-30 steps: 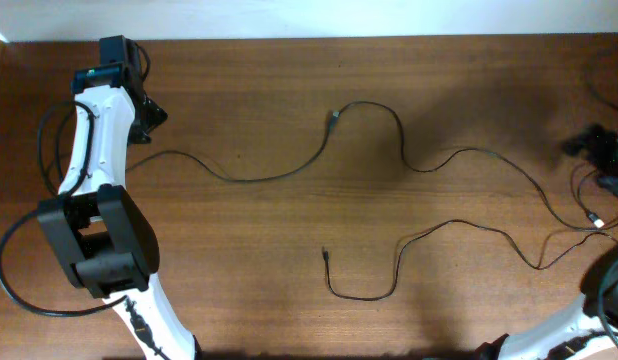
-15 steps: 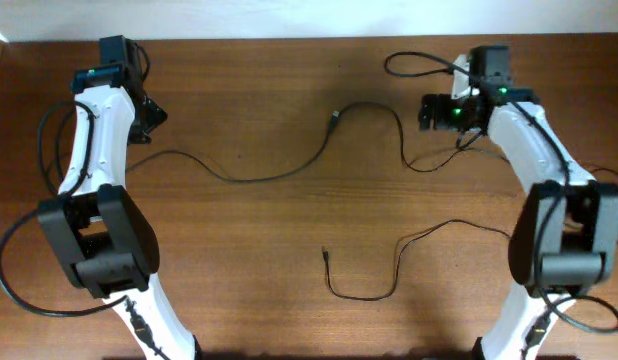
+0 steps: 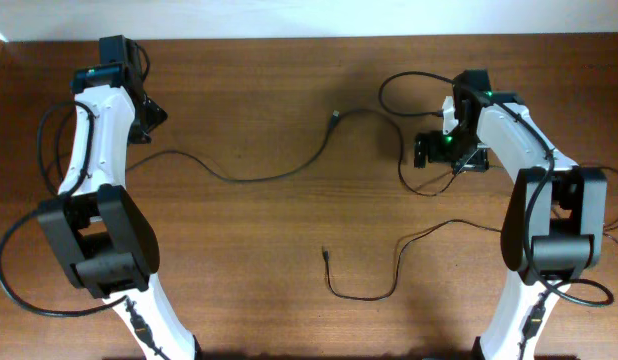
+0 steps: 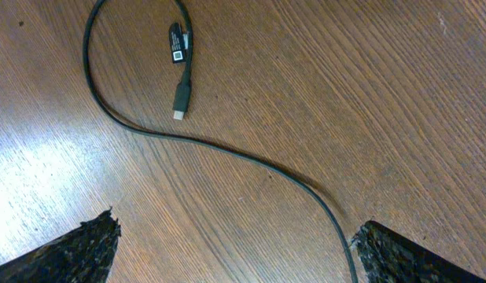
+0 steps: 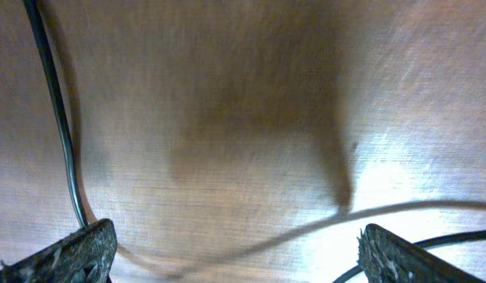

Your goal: Untangle cables

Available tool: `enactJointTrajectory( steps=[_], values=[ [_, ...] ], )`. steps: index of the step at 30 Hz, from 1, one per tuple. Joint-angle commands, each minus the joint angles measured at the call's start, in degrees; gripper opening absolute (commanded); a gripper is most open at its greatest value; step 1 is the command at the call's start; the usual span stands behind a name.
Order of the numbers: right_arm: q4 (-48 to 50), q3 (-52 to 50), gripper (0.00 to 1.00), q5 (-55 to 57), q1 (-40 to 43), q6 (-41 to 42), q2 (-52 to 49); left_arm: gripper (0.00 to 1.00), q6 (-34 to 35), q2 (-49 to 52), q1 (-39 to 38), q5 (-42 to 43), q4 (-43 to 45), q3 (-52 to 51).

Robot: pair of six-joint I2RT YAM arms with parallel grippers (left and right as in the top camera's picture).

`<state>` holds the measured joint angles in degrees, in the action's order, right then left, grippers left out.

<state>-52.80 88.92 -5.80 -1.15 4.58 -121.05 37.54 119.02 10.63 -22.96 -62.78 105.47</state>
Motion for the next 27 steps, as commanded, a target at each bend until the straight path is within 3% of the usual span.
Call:
enactJointTrajectory(
  steps=[1, 11, 17, 24, 27],
  values=[
    [-1.9, -1.53, 0.99, 0.55, -1.49, 0.57, -0.31, 0.99, 0.57, -1.42, 0.02, -0.2, -0.02, -0.24],
    [2.6, -22.53, 0.99, -0.22, -6.01, 0.9, -0.31, 0.99, 0.57, -1.42, 0.02, -0.2, -0.02, -0.22],
    [9.2, -33.05, 1.0, -7.8, -9.77, 1.9, -0.28, 0.99, 0.57, -1.42, 0.02, -0.2, -0.02, -0.22],
    [9.14, -32.15, 1.0, -2.54, -11.52, 5.25, 0.17, 0.99, 0.57, -1.42, 0.02, -0.2, -0.02, -0.22],
    [9.2, -26.67, 1.0, -0.7, -10.88, 5.38, 1.25, 0.99, 0.57, -1.4, 0.02, -0.2, -0.02, -0.24]
  ],
)
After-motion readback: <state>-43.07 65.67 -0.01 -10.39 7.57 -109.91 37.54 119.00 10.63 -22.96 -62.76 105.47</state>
